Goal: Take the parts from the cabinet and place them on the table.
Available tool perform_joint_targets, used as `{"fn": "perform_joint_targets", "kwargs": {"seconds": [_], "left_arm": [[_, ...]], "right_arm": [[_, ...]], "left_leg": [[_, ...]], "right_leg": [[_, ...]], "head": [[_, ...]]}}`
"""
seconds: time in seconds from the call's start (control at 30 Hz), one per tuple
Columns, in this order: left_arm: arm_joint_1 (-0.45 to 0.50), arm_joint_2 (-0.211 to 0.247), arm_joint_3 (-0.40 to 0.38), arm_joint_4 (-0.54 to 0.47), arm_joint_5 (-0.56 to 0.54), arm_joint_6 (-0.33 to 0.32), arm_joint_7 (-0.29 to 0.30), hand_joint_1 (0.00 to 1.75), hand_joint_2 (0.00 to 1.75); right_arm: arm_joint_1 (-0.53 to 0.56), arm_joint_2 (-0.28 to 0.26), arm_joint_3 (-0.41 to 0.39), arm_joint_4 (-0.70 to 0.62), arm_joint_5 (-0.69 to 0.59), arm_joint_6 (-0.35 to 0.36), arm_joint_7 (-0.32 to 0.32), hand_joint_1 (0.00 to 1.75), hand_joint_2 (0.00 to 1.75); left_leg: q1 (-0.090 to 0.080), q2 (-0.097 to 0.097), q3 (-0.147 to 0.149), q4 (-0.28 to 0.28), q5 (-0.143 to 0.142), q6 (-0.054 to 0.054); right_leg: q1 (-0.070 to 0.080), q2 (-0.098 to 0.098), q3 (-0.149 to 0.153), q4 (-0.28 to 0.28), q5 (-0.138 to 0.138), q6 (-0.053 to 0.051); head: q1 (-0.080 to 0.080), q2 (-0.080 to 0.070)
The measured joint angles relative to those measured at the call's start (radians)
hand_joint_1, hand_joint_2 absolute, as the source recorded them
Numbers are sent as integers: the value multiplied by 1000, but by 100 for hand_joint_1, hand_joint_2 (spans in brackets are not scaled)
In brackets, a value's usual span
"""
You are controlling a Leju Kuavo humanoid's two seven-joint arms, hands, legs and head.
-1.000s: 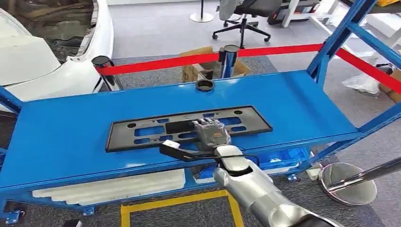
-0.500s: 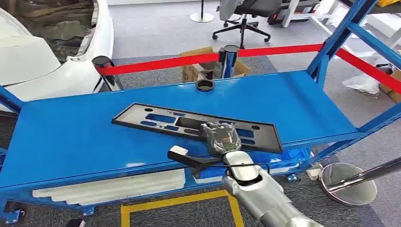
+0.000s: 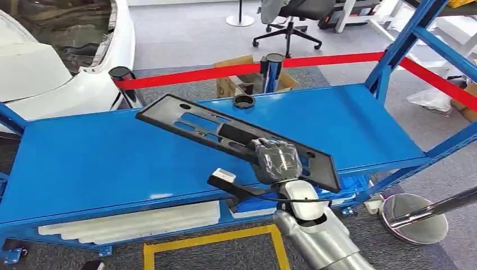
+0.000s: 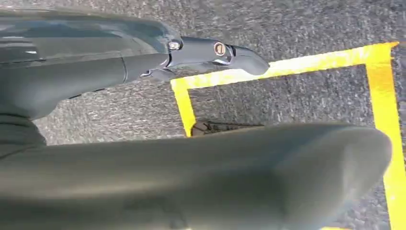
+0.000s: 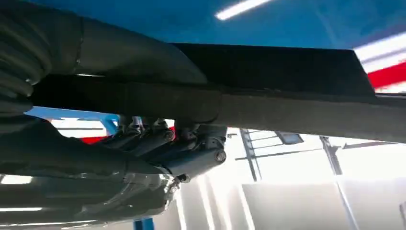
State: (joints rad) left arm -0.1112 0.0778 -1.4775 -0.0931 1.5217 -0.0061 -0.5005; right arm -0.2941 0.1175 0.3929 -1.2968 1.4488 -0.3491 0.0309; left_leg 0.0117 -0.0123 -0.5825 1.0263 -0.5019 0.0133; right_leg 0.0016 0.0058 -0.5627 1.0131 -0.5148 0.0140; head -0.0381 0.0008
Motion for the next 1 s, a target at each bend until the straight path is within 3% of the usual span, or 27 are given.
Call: {"fn": "perform_joint_targets", "kwargs": {"seconds": [0.23,0.3,0.43,0.57,0.77,0.93,0.97,1.0], "left_arm": [[9,0,-11,0,1,-14,-23,0,0],[9,0,-14,0,1,-16,-29,0,0],[12,0,-14,0,1,-18,-37,0,0],[15,0,-13,0,1,-18,-45,0,0],[21,0,12,0,1,-15,-55,0,0],[25,-2,39,0,1,-15,-66,0,0],[26,-2,42,0,1,-17,-67,0,175],[27,-2,45,0,1,-19,-69,0,175]], "right_arm": [[29,-18,-18,-249,-119,-60,-78,175,175],[32,-23,-28,-326,-191,-57,-110,175,175],[51,-26,-58,-492,-452,-43,-223,175,175],[80,-27,-95,-651,-899,73,-364,175,175],[134,-27,-142,-769,-1341,334,-475,175,175],[184,-26,-155,-811,-1489,476,-517,175,175],[191,-26,-155,-816,-1493,485,-519,175,175],[198,-26,-155,-820,-1496,490,-520,175,175]], "left_leg": [[0,0,0,0,0,0],[0,0,0,0,0,0],[0,0,0,0,0,0],[0,0,0,0,0,0],[0,0,0,0,0,0],[0,0,0,0,0,0],[0,0,0,0,0,0],[0,0,0,0,0,0]], "right_leg": [[0,0,0,0,0,0],[0,0,0,0,0,0],[0,0,0,0,0,0],[0,0,0,0,0,0],[0,0,0,0,0,0],[0,0,0,0,0,0],[0,0,0,0,0,0],[0,0,0,0,0,0]], "head": [[0,0],[0,0],[0,0],[0,0],[0,0],[0,0],[0,0],[0,0]]}}
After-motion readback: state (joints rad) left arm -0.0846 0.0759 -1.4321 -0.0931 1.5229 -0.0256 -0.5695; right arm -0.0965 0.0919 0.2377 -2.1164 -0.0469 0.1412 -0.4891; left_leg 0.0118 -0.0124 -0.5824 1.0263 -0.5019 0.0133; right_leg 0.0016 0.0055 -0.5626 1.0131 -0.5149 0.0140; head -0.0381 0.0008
